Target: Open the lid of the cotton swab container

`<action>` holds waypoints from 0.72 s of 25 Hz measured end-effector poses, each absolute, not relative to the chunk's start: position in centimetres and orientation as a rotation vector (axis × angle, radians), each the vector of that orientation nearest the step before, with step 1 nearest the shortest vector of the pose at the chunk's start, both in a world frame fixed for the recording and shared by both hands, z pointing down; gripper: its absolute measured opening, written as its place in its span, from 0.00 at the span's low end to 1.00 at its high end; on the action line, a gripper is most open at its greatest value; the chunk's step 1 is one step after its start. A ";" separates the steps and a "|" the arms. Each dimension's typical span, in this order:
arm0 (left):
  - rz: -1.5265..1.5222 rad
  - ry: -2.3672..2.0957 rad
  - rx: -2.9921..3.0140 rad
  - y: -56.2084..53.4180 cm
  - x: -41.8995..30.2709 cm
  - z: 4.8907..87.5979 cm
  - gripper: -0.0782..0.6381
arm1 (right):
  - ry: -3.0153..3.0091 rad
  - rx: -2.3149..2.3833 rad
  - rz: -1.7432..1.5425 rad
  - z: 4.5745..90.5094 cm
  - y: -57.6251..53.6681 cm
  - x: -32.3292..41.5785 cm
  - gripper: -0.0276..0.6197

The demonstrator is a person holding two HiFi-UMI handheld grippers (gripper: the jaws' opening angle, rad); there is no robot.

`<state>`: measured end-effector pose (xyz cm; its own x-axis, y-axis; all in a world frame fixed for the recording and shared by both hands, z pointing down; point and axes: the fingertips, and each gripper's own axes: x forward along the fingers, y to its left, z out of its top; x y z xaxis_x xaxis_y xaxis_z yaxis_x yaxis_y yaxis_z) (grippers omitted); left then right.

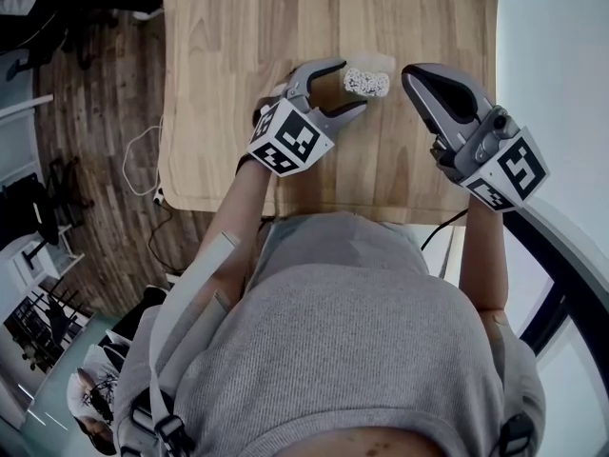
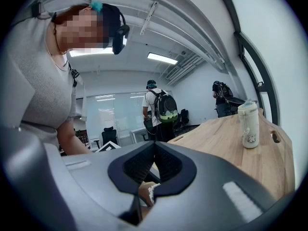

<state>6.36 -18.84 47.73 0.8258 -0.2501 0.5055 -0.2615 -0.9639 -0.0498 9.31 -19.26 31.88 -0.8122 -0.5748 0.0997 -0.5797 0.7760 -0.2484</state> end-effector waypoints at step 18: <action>0.463 -0.736 3.053 -19.1 4.1 37.5 0.34 | -2.969 1.055 0.292 30.0 -18.4 8.2 0.05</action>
<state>4.08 -19.08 37.53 0.8500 -0.4509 0.2725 -0.4412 -0.8919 -0.0996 8.25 -18.37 30.02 -0.7775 -0.6277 0.0400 -0.6235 0.7607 -0.1805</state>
